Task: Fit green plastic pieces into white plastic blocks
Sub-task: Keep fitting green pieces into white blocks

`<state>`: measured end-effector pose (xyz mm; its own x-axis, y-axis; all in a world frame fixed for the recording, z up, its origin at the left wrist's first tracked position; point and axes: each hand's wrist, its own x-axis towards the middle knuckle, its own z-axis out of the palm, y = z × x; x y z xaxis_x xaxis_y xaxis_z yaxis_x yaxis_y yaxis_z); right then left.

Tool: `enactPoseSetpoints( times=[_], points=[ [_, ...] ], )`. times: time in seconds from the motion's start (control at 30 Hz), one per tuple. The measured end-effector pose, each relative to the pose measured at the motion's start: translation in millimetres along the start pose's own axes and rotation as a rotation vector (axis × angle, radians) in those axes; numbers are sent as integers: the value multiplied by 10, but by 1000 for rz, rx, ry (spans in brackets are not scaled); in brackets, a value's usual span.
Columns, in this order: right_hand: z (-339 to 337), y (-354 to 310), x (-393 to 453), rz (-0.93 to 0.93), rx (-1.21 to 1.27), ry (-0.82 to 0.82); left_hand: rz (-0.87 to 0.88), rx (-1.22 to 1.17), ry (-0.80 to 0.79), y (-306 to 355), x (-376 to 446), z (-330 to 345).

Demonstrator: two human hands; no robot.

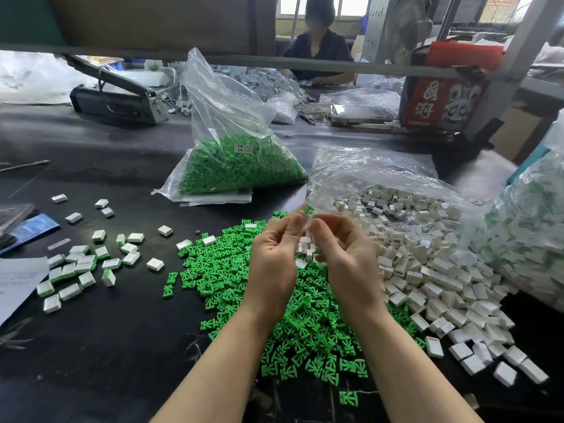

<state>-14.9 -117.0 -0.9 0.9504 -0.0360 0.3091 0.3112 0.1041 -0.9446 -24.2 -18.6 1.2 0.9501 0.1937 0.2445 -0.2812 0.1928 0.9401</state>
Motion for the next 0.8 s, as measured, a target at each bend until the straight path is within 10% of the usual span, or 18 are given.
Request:
enactPoseSetpoints(
  times=[0.4,0.8],
  points=[
    [-33,-56,-11,172,176,-181,31,-53,-268,38,-42,-46],
    [79,-53,-59,293,316,-251,32,-60,-184,4,-43,-17]
  ],
)
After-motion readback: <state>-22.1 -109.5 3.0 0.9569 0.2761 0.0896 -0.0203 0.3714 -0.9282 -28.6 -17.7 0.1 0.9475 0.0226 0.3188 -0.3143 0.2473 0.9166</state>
